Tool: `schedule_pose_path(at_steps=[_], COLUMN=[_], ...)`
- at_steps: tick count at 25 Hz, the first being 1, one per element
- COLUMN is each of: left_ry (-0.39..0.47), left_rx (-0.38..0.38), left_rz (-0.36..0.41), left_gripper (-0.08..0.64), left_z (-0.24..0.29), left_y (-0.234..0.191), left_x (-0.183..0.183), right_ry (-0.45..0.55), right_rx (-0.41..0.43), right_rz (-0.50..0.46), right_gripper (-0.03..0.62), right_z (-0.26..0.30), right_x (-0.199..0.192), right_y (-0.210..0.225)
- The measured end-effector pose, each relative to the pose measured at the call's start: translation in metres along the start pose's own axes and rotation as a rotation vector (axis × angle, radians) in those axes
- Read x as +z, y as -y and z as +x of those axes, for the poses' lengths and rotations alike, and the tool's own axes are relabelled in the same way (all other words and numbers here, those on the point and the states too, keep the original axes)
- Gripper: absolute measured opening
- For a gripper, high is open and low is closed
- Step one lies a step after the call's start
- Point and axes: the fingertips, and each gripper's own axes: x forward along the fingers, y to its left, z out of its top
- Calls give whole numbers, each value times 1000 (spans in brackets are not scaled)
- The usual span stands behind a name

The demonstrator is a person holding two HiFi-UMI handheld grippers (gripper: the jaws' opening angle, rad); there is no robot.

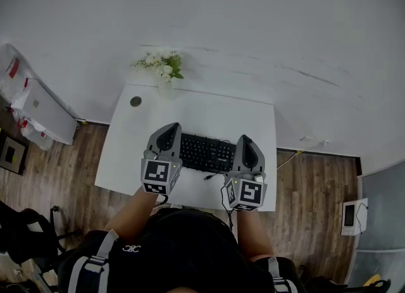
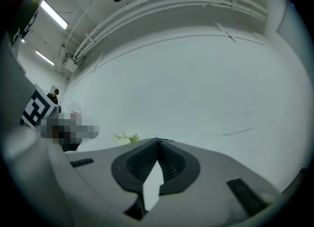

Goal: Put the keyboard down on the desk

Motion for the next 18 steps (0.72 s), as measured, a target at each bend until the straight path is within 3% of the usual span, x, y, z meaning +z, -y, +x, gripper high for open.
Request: schedule_pose_path(at_steps=[8, 18], left_ry=[-52, -66], left_rx=[18, 4], left_rz=[-38, -79], left_gripper=[0, 0], left_z=[-1, -2], left_y=[-8, -9], left_x=[-12, -14], right_ry=[-44, -50], right_rx=[-13, -41], right_rz=[66, 43], right_gripper=[-3, -3], right_z=[2, -1], right_x=[-16, -21], right_y=[3, 7])
